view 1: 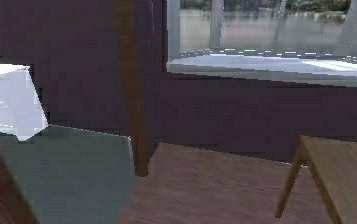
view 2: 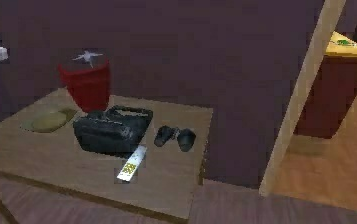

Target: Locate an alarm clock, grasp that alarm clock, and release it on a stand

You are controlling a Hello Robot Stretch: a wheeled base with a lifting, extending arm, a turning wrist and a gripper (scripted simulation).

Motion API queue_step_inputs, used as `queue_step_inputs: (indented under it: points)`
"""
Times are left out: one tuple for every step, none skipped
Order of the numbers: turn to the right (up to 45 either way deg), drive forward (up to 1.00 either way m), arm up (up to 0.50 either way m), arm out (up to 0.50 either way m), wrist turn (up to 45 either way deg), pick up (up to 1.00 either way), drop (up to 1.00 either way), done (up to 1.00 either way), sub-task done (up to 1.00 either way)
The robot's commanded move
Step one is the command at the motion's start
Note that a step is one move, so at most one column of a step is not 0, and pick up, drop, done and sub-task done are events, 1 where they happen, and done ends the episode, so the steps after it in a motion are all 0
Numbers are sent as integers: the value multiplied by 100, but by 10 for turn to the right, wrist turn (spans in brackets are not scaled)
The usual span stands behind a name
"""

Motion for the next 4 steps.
queue_step_inputs:
  points:
    - [0, 60, 0, 0, 0, 0, 0, 0, 0]
    - [-450, 0, 0, 0, 0, 0, 0, 0, 0]
    - [0, 35, 0, 0, 0, 0, 0, 0, 0]
    - [-330, 0, 0, 0, 0, 0, 0, 0, 0]
